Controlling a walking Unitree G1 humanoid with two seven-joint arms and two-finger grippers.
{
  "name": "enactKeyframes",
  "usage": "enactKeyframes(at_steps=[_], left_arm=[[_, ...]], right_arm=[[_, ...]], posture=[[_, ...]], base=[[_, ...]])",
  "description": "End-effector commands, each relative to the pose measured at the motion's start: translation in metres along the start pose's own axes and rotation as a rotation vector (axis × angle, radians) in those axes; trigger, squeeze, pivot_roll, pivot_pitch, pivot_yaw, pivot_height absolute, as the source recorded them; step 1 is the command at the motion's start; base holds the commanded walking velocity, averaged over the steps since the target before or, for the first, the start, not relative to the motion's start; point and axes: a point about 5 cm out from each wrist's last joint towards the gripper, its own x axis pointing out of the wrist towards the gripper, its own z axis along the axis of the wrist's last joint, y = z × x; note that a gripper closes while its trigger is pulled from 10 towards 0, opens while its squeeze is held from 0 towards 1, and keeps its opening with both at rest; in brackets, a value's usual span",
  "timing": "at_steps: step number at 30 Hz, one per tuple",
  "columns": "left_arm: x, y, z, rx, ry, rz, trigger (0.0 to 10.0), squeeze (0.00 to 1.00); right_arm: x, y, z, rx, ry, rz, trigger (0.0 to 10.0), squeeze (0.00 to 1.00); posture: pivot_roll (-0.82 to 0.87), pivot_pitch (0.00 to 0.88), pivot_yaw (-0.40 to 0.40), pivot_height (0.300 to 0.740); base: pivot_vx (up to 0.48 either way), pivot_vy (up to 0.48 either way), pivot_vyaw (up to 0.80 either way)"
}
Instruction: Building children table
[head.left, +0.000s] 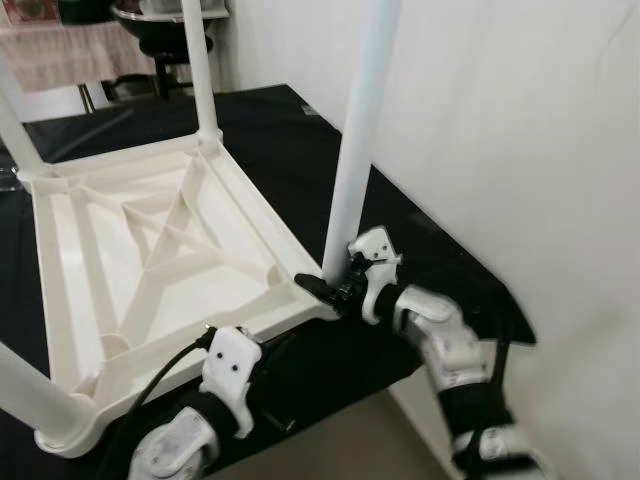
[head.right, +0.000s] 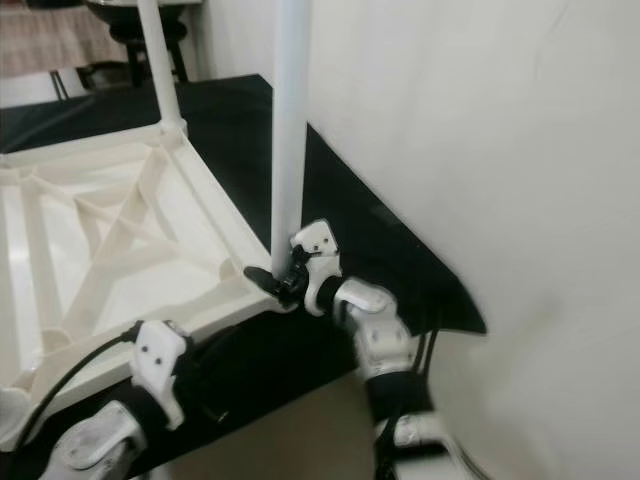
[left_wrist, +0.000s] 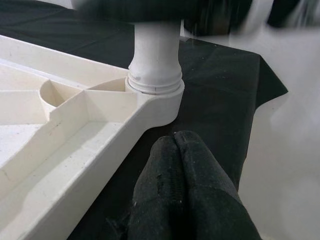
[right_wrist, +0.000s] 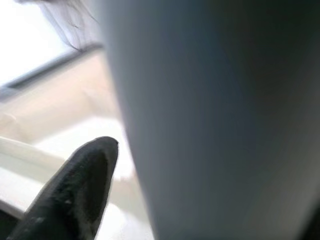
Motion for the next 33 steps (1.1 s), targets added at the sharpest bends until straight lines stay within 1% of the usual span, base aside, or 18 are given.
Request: enactKeyframes(at_steps=[1, 6, 7, 8, 10, 18, 21, 22, 23, 24, 26, 27, 28, 29, 30, 31, 32, 33], left_arm=[[0.0, -0.001, -0.003, 0.001, 0.01, -0.005, 10.0, 0.0], [0.004, -0.001, -0.004, 0.005, 0.008, -0.016, 10.0, 0.0], [0.005, -0.001, -0.005, 0.004, 0.008, -0.017, 10.0, 0.0], [0.005, -0.001, -0.005, 0.004, 0.008, -0.017, 10.0, 0.0], [0.007, -0.002, -0.006, 0.003, 0.009, -0.015, 10.0, 0.0], [0.008, -0.003, -0.007, 0.001, 0.007, -0.015, 10.0, 0.0], [0.008, -0.003, -0.007, -0.003, 0.006, -0.018, 10.0, 0.0], [0.007, -0.004, -0.007, -0.004, 0.005, -0.022, 10.0, 0.0], [0.007, -0.004, -0.007, -0.004, 0.005, -0.022, 10.0, 0.0], [0.006, -0.003, -0.006, -0.007, 0.004, -0.024, 10.0, 0.0], [0.006, -0.003, -0.006, -0.007, 0.004, -0.024, 10.0, 0.0], [0.006, -0.003, -0.005, -0.01, 0.002, -0.026, 10.0, 0.0], [0.006, -0.003, -0.005, -0.01, 0.002, -0.026, 10.0, 0.0], [0.007, -0.001, -0.005, -0.018, 0.001, -0.027, 10.0, 0.0], [0.007, -0.001, -0.005, -0.018, 0.001, -0.027, 10.0, 0.0], [0.008, 0.0, -0.005, -0.023, 0.002, -0.031, 10.0, 0.0], [0.008, 0.0, -0.005, -0.023, 0.002, -0.031, 10.0, 0.0], [0.009, 0.002, -0.006, -0.024, 0.004, -0.043, 10.0, 0.0]], right_arm=[[0.002, 0.002, 0.014, -0.038, -0.037, 0.066, 10.0, 0.0], [-0.003, -0.013, 0.023, -0.094, 0.051, 0.232, 10.0, 0.0], [-0.002, -0.019, 0.026, -0.083, 0.064, 0.269, 7.7, 0.0], [-0.002, -0.019, 0.026, -0.083, 0.064, 0.269, 7.7, 0.0], [0.001, -0.026, 0.031, -0.045, 0.066, 0.323, 0.0, 0.0], [0.0, -0.032, 0.026, -0.012, 0.055, 0.297, 0.0, 0.0], [-0.003, -0.036, 0.021, -0.054, 0.052, 0.206, 0.0, 0.0], [-0.009, -0.04, 0.009, -0.097, 0.114, 0.069, 0.0, 0.0], [-0.009, -0.04, 0.009, -0.097, 0.114, 0.069, 0.0, 0.0], [-0.014, -0.042, -0.007, -0.069, 0.142, -0.21, 0.0, 0.0], [-0.014, -0.042, -0.007, -0.069, 0.142, -0.21, 0.0, 0.0], [-0.025, -0.043, -0.022, 0.007, 0.14, -0.583, 0.0, 0.0], [-0.025, -0.043, -0.022, 0.007, 0.14, -0.583, 0.0, 0.0], [-0.031, -0.015, -0.046, 0.041, 0.187, -0.66, 0.0, 0.0], [-0.031, -0.015, -0.046, 0.041, 0.187, -0.66, 0.0, 0.0], [-0.027, 0.013, -0.055, 0.012, 0.211, -0.64, 0.0, 0.0], [-0.027, 0.013, -0.055, 0.012, 0.211, -0.64, 0.0, 0.0], [-0.014, 0.03, -0.053, -0.023, 0.192, -0.521, 0.0, 0.0]], posture=[[0.07, 0.086, -0.074, 0.74], [0.08, 0.065, -0.084, 0.74], [0.08, 0.059, -0.088, 0.74], [0.08, 0.059, -0.088, 0.74], [0.08, 0.049, -0.092, 0.74], [0.08, 0.043, -0.087, 0.74], [0.07, 0.047, -0.083, 0.74], [0.06, 0.059, -0.08, 0.74], [0.06, 0.059, -0.08, 0.74], [0.04, 0.067, -0.082, 0.74], [0.04, 0.067, -0.082, 0.74], [0.02, 0.078, -0.078, 0.74], [0.02, 0.078, -0.078, 0.74], [0.01, 0.09, -0.072, 0.74], [0.01, 0.09, -0.072, 0.74], [0.0, 0.084, -0.055, 0.74], [0.0, 0.084, -0.055, 0.74], [0.0, 0.08, -0.051, 0.74]], base=[[0.0, 0.0, 0.0], [0.0, 0.0, 0.0], [0.0, 0.0, 0.0], [0.0, 0.0, 0.0], [0.0, 0.0, 0.0], [0.0, 0.0, 0.0], [0.0, 0.0, 0.0], [0.0, 0.0, 0.0], [0.0, 0.0, 0.0], [0.0, 0.0, 0.0], [0.0, 0.0, 0.0], [0.0, 0.0, 0.0], [0.0, 0.0, 0.0], [0.0, 0.0, 0.0], [0.0, 0.0, 0.0], [0.0, 0.0, 0.0], [0.0, 0.0, 0.0], [0.0, 0.0, 0.0]])
